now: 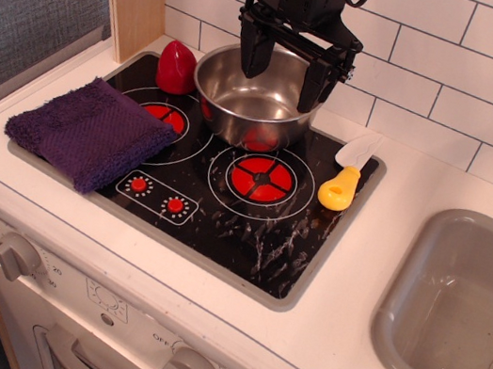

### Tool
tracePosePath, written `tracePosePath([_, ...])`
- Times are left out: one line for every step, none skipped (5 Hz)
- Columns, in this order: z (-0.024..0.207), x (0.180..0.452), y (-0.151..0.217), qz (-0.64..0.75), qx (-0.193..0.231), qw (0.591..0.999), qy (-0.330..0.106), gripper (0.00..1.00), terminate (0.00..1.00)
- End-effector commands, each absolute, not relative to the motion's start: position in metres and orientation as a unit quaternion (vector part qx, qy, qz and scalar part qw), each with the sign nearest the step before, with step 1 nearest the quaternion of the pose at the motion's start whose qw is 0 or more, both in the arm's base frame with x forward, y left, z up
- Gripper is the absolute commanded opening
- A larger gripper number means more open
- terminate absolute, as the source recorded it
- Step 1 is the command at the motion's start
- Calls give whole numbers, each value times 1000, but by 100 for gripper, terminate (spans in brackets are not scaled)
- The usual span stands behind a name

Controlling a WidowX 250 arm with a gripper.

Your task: Move cloth to the front right on the stove below the knife

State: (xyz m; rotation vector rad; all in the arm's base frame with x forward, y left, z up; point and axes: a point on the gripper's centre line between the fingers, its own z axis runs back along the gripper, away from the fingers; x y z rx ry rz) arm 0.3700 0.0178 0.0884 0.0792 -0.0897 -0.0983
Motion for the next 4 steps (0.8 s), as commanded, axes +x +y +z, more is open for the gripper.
tracePosePath([88, 370, 18, -49, 40, 997, -45, 100, 0])
tracePosePath([96, 346, 30, -64, 32, 996, -44, 100, 0])
tracePosePath([106, 327, 52, -50, 39, 996, -59, 100, 0])
tracePosePath([106, 310, 83, -40, 55, 995, -71, 100, 0])
